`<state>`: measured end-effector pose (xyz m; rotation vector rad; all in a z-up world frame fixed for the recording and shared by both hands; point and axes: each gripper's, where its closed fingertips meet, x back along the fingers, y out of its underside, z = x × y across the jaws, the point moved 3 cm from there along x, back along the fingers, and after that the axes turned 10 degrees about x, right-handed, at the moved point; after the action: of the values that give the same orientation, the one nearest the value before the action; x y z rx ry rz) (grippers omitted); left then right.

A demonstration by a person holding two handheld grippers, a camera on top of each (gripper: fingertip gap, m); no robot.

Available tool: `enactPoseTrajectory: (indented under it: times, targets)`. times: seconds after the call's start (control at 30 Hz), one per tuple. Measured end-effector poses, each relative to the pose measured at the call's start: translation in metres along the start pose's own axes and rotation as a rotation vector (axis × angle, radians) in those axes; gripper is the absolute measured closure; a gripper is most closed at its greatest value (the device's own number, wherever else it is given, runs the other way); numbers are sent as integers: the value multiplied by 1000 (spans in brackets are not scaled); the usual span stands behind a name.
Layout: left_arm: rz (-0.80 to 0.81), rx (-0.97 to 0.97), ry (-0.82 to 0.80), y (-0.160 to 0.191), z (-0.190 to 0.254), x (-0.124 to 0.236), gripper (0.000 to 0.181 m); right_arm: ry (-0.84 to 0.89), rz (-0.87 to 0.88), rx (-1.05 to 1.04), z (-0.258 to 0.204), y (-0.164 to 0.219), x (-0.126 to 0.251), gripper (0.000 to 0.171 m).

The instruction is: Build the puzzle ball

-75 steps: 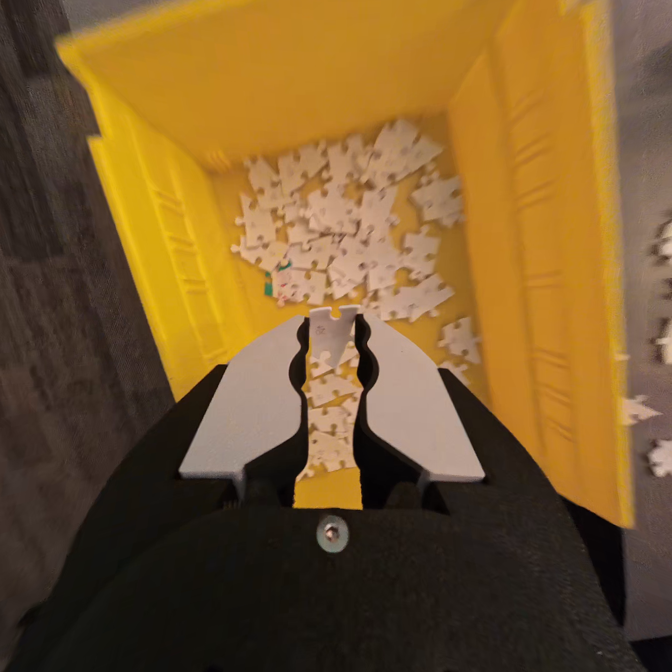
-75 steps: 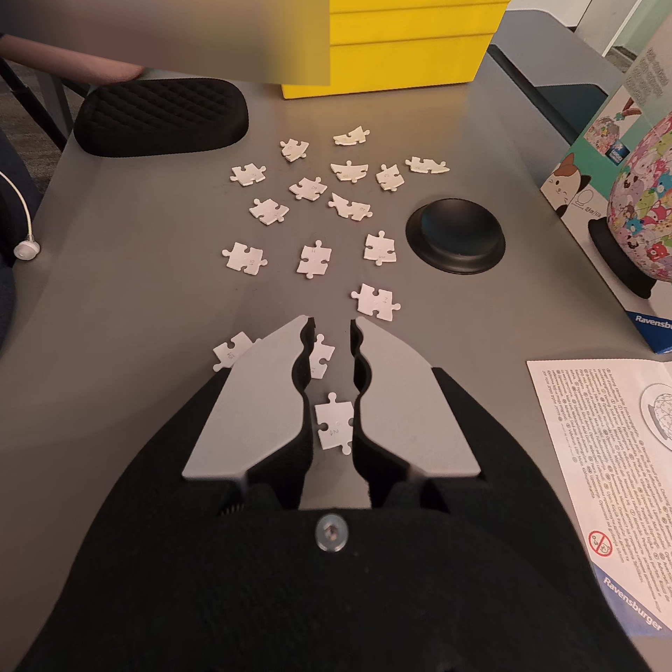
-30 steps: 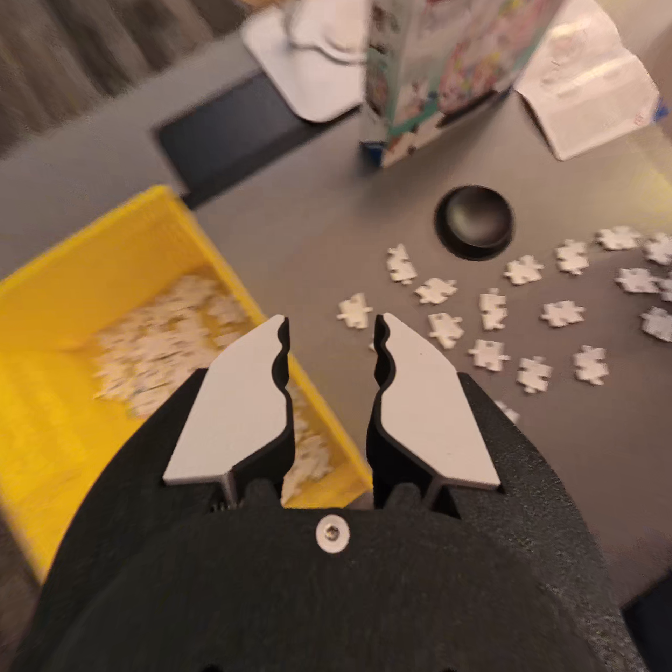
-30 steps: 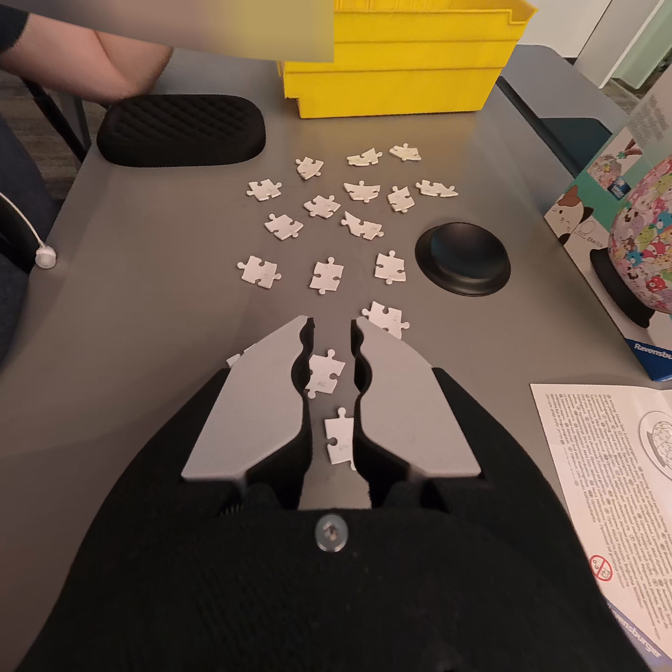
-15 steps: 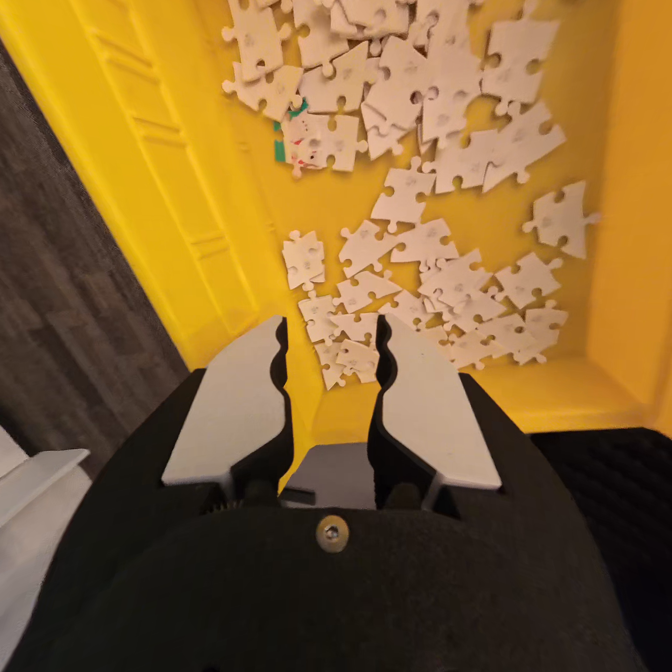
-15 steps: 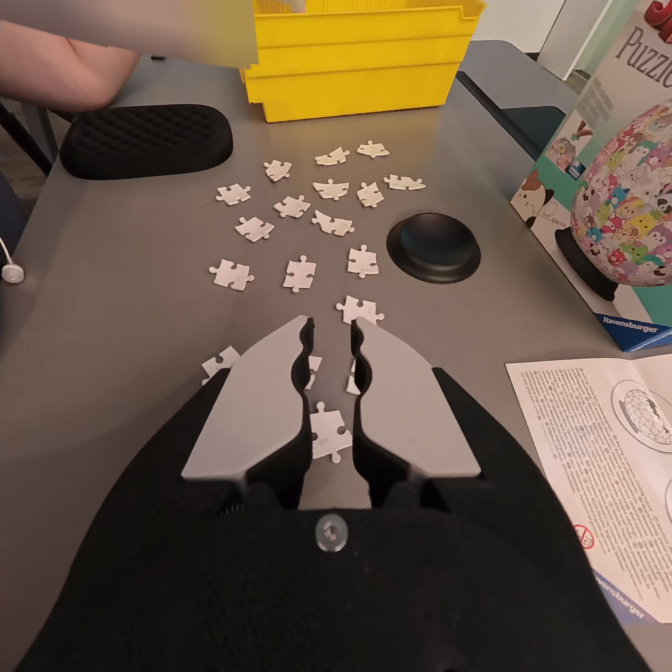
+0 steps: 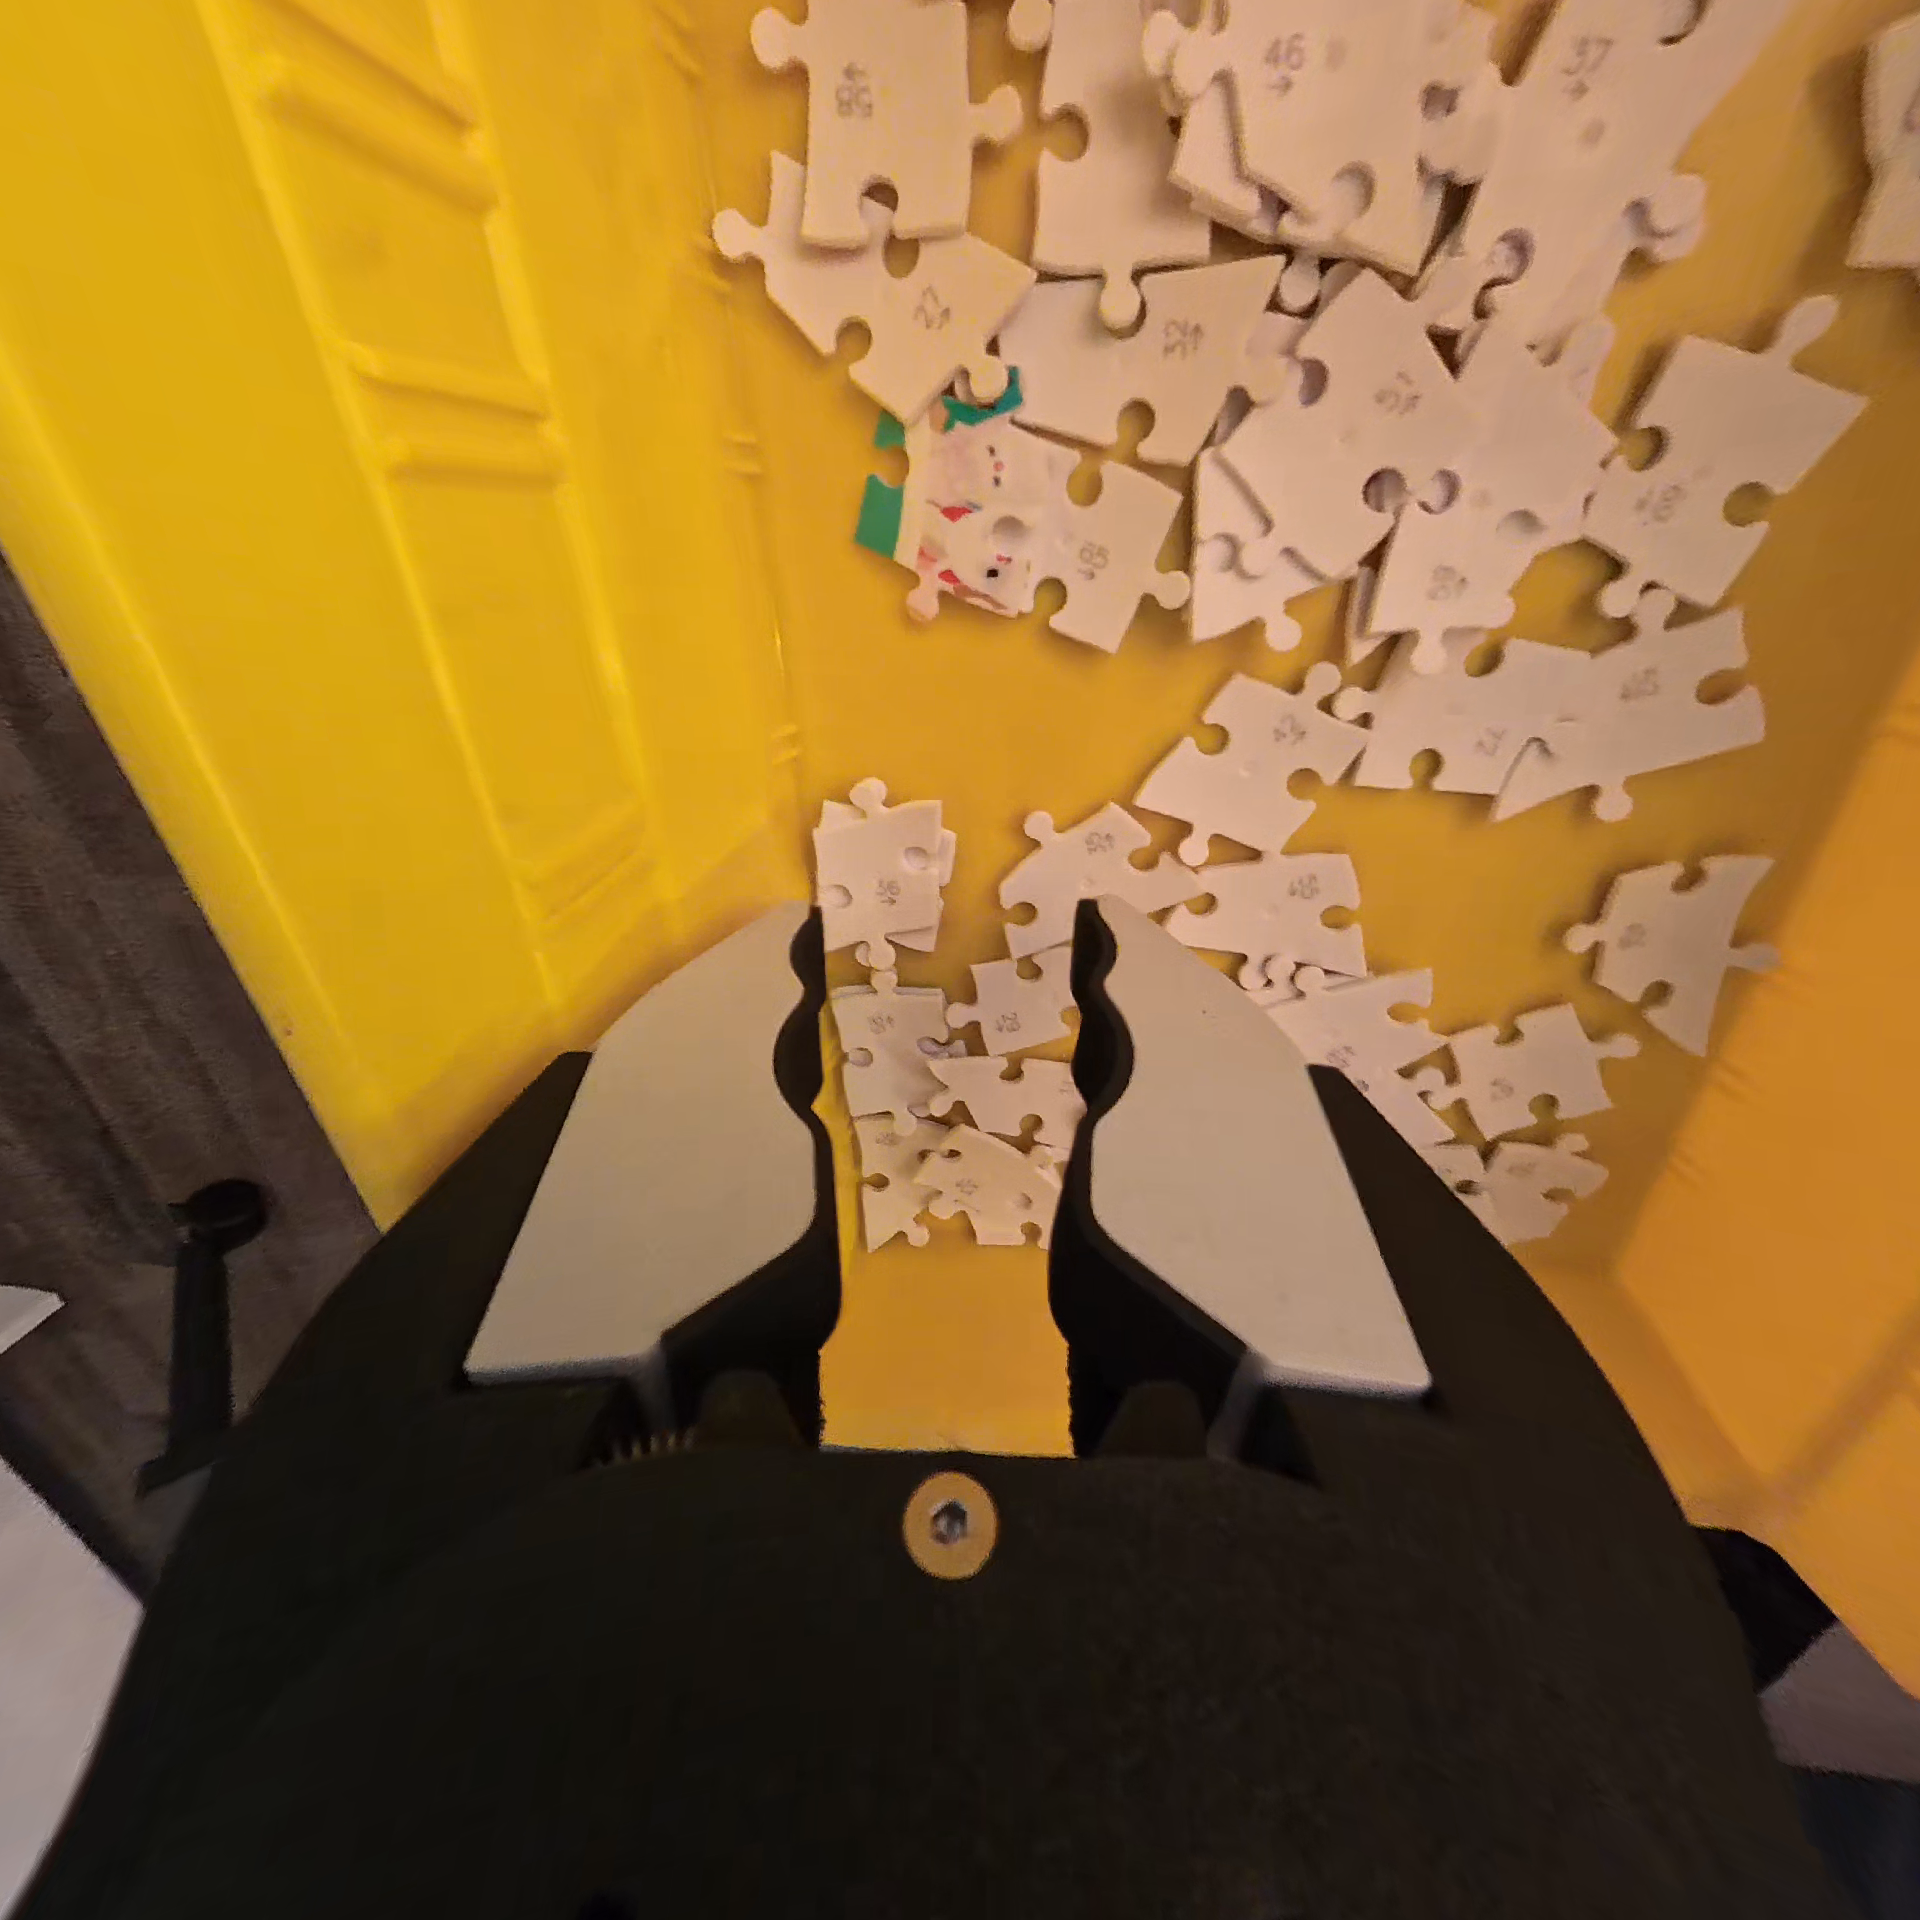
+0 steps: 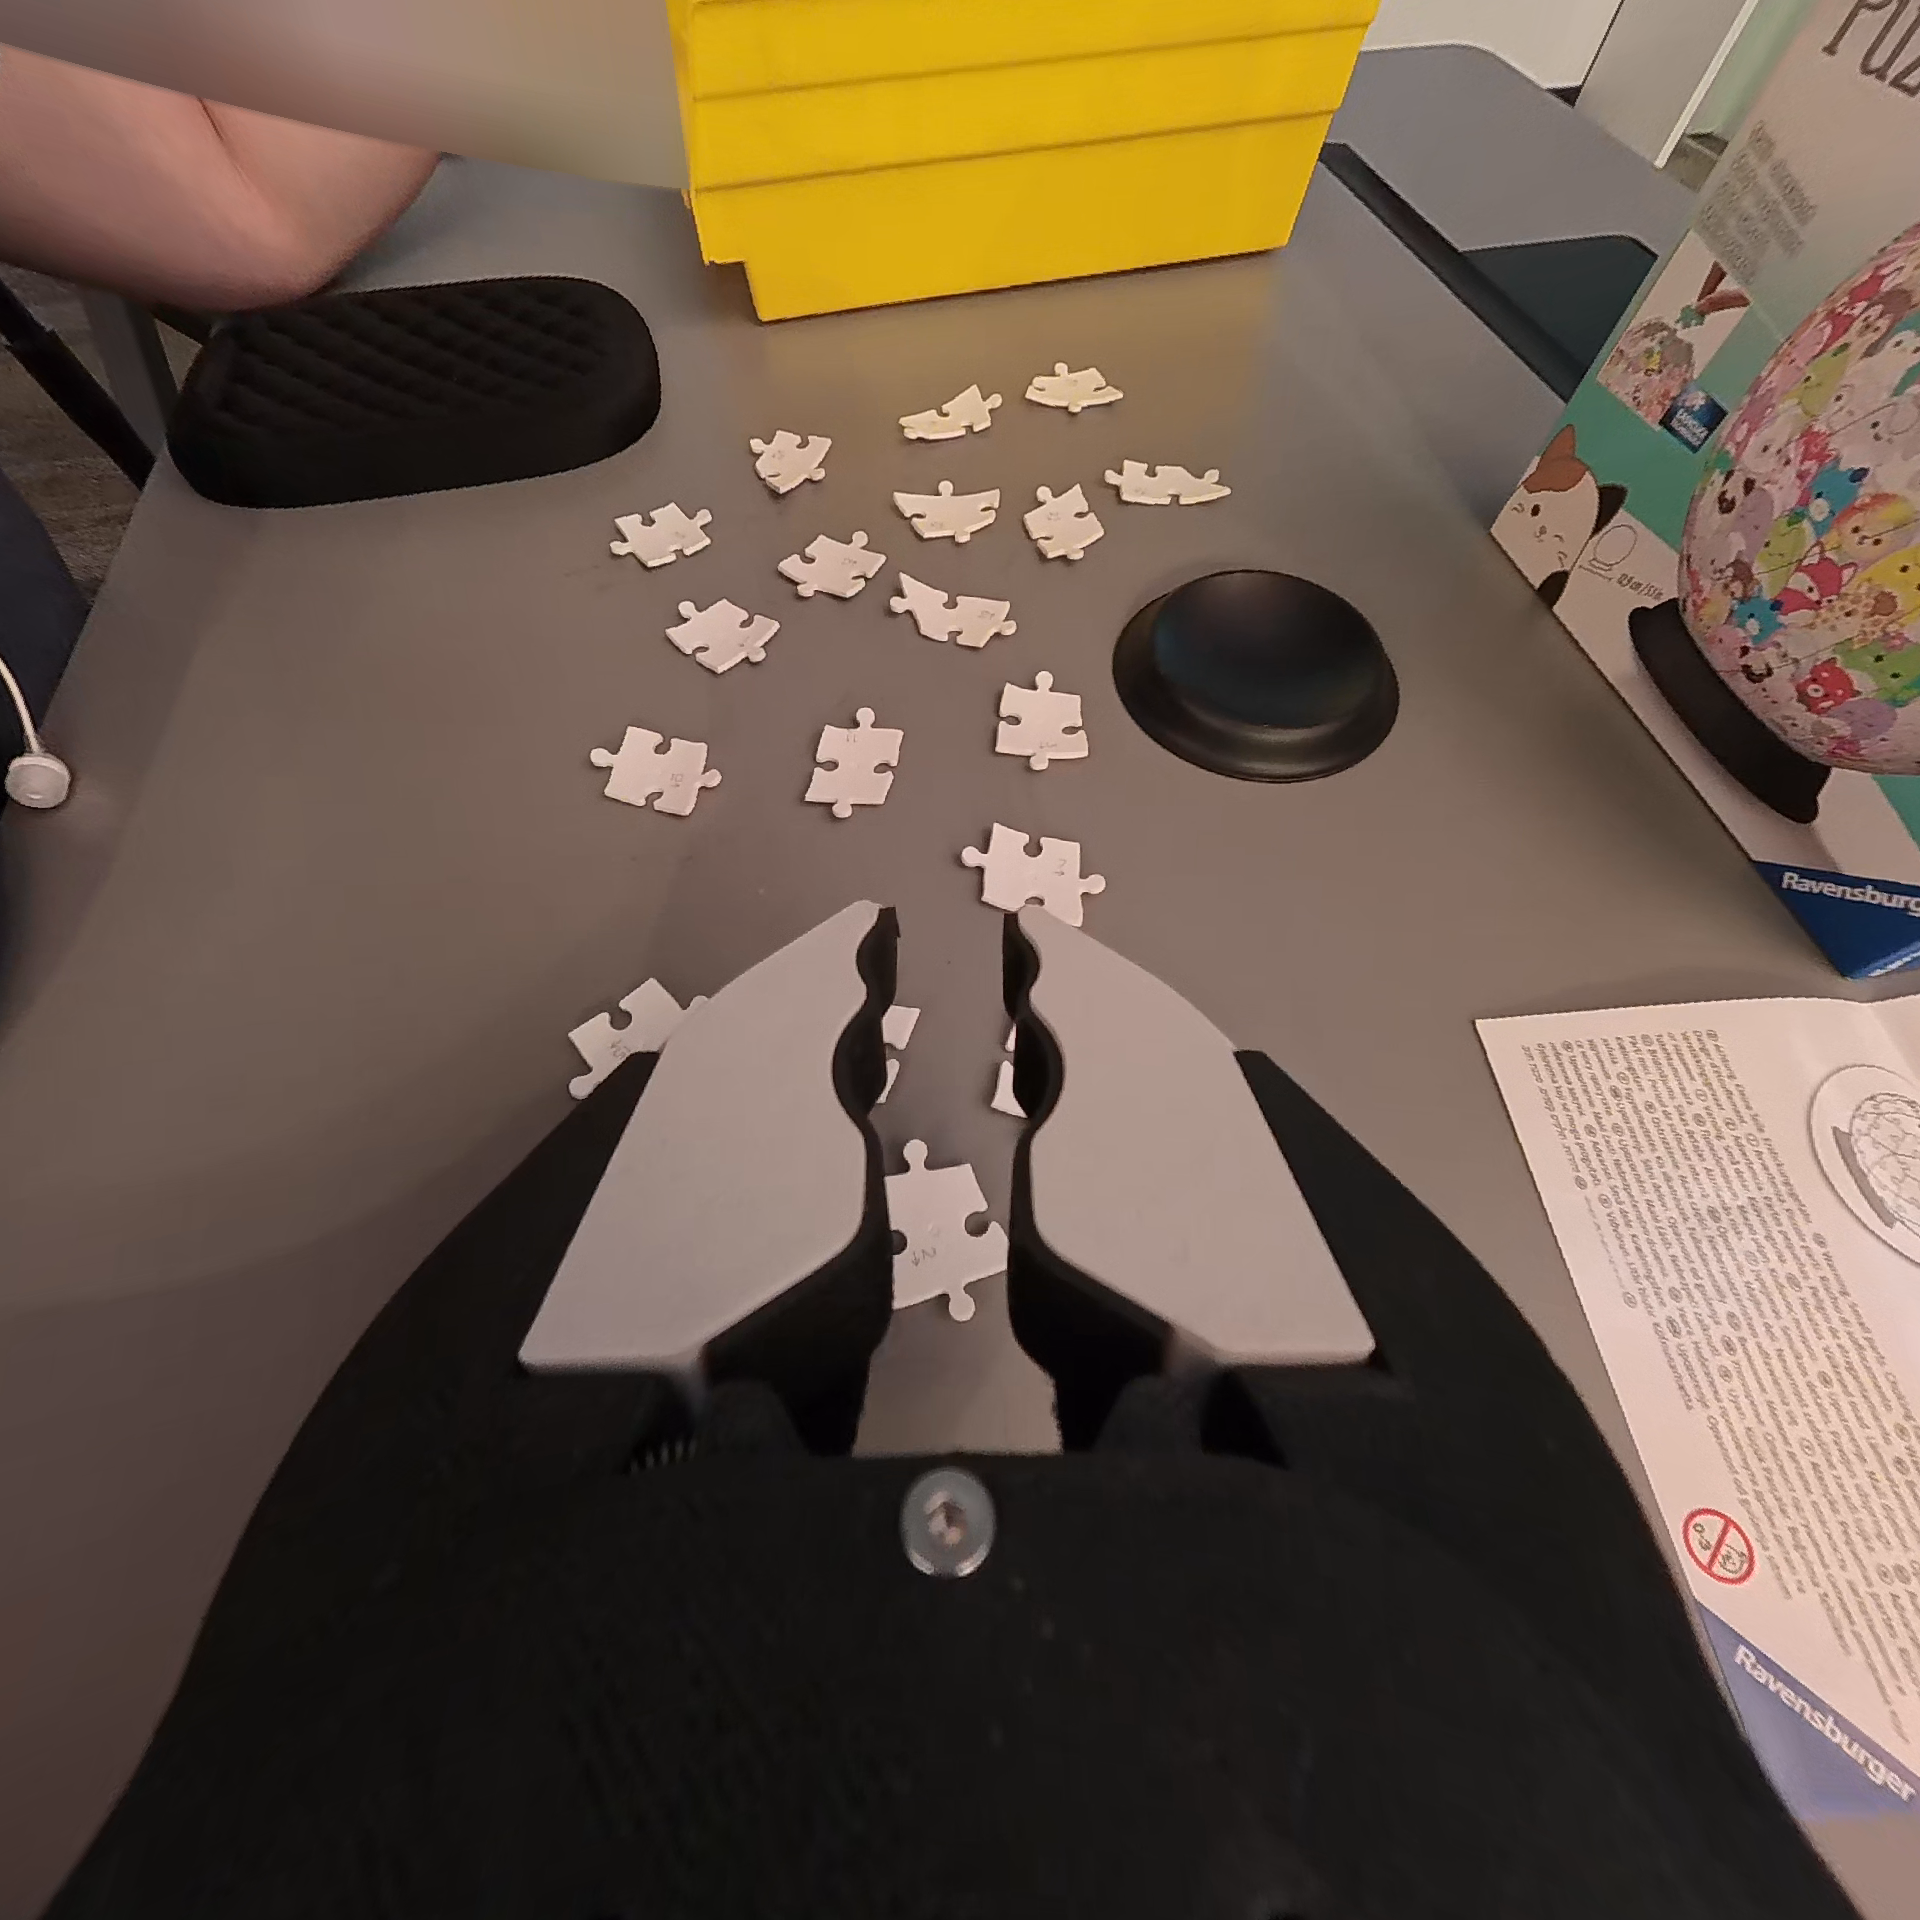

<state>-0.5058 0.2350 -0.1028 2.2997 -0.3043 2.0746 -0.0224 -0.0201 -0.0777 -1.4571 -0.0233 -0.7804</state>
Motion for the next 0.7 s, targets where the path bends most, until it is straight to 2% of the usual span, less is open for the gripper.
enactPoseTrajectory:
  times: [0.23,0.4,0.53,0.7]
  targets:
    - [-30,-6,-59,-1,-1,-11,144,-1,-1,0,0,0,1,151]
    - [-53,8,-35,0,0,-15,148,-6,-5,-1,-1,1,0,151]
    - [-63,-2,9,2,6,-15,163,-10,-5,-2,-1,1,0,151]
    - [-24,-27,25,-4,11,-12,170,-10,-7,-3,-1,1,0,151]
